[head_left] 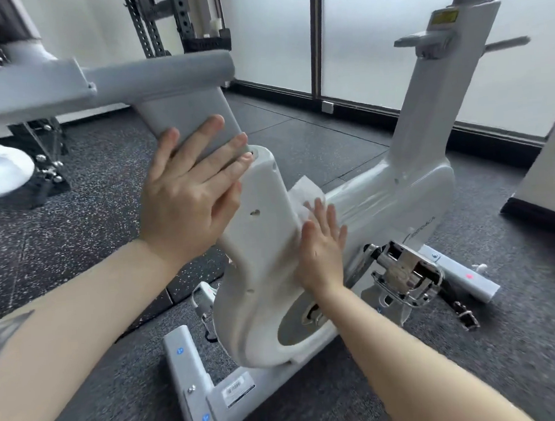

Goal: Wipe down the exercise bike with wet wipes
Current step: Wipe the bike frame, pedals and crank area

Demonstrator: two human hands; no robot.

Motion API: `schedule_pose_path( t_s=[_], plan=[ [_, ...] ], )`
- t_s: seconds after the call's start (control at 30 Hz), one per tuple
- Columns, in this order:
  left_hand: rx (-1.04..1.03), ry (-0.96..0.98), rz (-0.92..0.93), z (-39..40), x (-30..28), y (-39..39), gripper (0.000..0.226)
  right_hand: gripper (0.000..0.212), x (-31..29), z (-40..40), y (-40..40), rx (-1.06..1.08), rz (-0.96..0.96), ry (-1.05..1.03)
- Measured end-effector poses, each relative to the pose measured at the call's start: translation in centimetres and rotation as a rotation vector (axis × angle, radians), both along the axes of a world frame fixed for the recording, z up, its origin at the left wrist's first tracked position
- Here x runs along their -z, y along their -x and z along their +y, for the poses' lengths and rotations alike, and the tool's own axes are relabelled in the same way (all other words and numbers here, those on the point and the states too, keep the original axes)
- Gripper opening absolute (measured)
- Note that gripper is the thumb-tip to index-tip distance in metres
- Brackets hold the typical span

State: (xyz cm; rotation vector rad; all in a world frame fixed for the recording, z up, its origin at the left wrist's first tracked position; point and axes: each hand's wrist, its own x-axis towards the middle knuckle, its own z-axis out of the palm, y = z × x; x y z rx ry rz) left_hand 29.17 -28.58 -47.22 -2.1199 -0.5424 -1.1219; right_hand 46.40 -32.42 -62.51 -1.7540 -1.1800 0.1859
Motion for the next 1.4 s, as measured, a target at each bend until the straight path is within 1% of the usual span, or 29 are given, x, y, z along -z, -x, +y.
schedule_pose_path(
  t_s=[0.07,0.13,0.2,0.23,0.27,0.33,0.4,0.47,0.53,0.6,0.67,0.73,0.77,0.83,0.87,0.93,1.0,1.03,1.07,1.1,1.13,1.2,1.23,1.27,1.3,1.37,1.4],
  plan=[
    [0.001,-0.008,-0.002,0.1,0.0,0.0,0.027,0.073,-1.1,-0.3,-0.2,-0.096,-0.086,0.006],
    [-0.007,-0.016,-0.003,0.2,0.0,0.1,0.028,0.070,0.1,-1.6,-0.7,-0.164,-0.224,0.001],
    [-0.004,-0.022,0.000,0.2,0.1,0.1,0.028,0.068,1.9,-3.0,-2.8,-0.159,-0.367,0.055],
    [0.000,-0.023,0.001,0.2,0.1,0.1,0.028,0.065,2.5,-3.1,-4.0,-0.126,-0.364,0.089],
    [0.004,-0.021,-0.001,0.3,0.2,0.0,0.028,0.064,2.5,-2.9,-4.5,-0.082,-0.301,0.108],
    [0.011,-0.017,-0.009,0.4,0.3,0.0,0.028,0.072,1.4,-2.2,-2.5,-0.007,-0.082,0.082],
    [0.013,-0.025,-0.020,0.6,0.4,0.1,0.028,0.076,0.0,-1.9,3.0,-0.002,0.111,-0.028],
    [0.023,-0.037,-0.025,0.6,0.4,0.0,0.028,0.070,-0.3,-3.0,8.7,-0.060,0.186,-0.169],
    [0.045,-0.047,-0.032,0.7,0.5,0.0,0.027,0.067,0.3,-4.0,11.8,-0.120,0.161,-0.241],
    [0.075,-0.055,-0.050,0.9,0.7,0.0,0.025,0.067,0.4,-3.6,12.2,-0.099,0.098,-0.270],
    [0.093,-0.058,-0.066,1.0,0.7,-0.1,0.025,0.069,-1.4,-2.5,11.9,-0.049,0.050,-0.302],
    [0.095,-0.064,-0.071,1.0,0.8,-0.1,0.025,0.070,-3.4,-1.8,12.2,-0.078,0.001,-0.347],
    [0.095,-0.066,-0.071,1.1,0.9,-0.1,0.026,0.070,-3.5,-1.8,12.6,-0.114,-0.032,-0.362],
    [0.093,-0.063,-0.072,1.1,0.9,-0.2,0.025,0.067,-1.5,-2.3,12.8,-0.136,-0.087,-0.347],
    [0.090,-0.062,-0.074,1.1,0.9,-0.1,0.024,0.066,0.0,-2.6,12.5,-0.102,-0.070,-0.317],
    [0.087,-0.064,-0.078,1.1,1.0,-0.1,0.024,0.071,1.3,-2.1,11.7,0.029,0.074,-0.264],
    [0.088,-0.063,-0.081,1.2,1.0,-0.1,0.024,0.077,-0.9,-0.6,11.8,0.097,0.288,-0.303],
    [0.089,-0.063,-0.080,1.2,1.0,-0.1,0.025,0.078,-2.8,-0.1,12.2,0.098,0.348,-0.333],
    [0.088,-0.065,-0.077,1.2,1.0,-0.1,0.025,0.077,-4.1,0.1,12.8,0.078,0.345,-0.358],
    [0.084,-0.066,-0.071,1.2,0.9,0.0,0.026,0.076,-4.4,-0.1,13.3,0.042,0.278,-0.376],
    [0.080,-0.065,-0.064,1.2,0.9,0.0,0.026,0.074,-3.6,-0.6,13.5,-0.001,0.166,-0.384],
    [0.077,-0.054,-0.060,1.1,0.9,0.1,0.026,0.069,-0.2,-1.9,12.7,-0.089,-0.099,-0.346],
    [0.081,-0.051,-0.062,1.0,0.8,0.1,0.025,0.067,1.5,-2.1,11.3,-0.101,-0.188,-0.324],
    [0.086,-0.049,-0.064,0.9,0.9,0.1,0.025,0.066,2.5,-1.9,9.8,-0.075,-0.205,-0.309],
    [0.089,-0.050,-0.067,0.9,0.9,0.0,0.025,0.067,2.3,-1.4,8.5,-0.025,-0.136,-0.302],
    [0.091,-0.051,-0.074,0.9,0.8,0.0,0.025,0.066,-0.9,0.0,7.3,0.058,0.106,-0.339],
    [0.091,-0.053,-0.077,0.9,0.7,0.0,0.025,0.064,-2.7,0.5,7.6,0.060,0.180,-0.375]
  ],
)
